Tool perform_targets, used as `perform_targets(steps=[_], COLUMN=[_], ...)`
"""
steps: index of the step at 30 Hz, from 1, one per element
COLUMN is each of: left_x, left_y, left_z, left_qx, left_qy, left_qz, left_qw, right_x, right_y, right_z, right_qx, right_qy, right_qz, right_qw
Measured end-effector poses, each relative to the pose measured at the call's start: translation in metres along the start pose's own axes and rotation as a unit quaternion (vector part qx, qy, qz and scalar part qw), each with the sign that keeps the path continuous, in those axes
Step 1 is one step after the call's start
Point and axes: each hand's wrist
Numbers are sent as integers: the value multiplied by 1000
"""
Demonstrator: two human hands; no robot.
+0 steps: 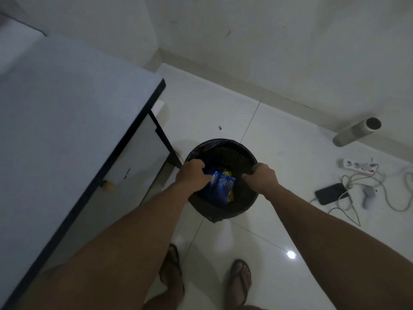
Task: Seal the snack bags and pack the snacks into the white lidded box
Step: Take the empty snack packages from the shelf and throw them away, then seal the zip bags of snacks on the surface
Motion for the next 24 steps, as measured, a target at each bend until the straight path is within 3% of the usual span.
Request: perform_targets(steps=[12,19,24], left_x=[177,255,299], left_y=[-160,-254,-327], left_z=[-81,-57,1], left_qx=[-5,39,62], left_qy=[3,-19,-28], left_qz=[-3,11,-28], left_qw=[1000,999,997], right_x=[146,156,124], right_y=[-160,-240,-309], right_z=[145,220,275], right_qx=[153,214,262], right_qy=[-20,-90,-142], right_qz=[106,156,181], right_qw=[982,960,937])
Point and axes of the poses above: each hand's wrist, its own y-axis towards the middle knuckle, its own x-axis out of the back of the hand, z = x × y, and after that the axes turned 6 degrees about y, right-handed
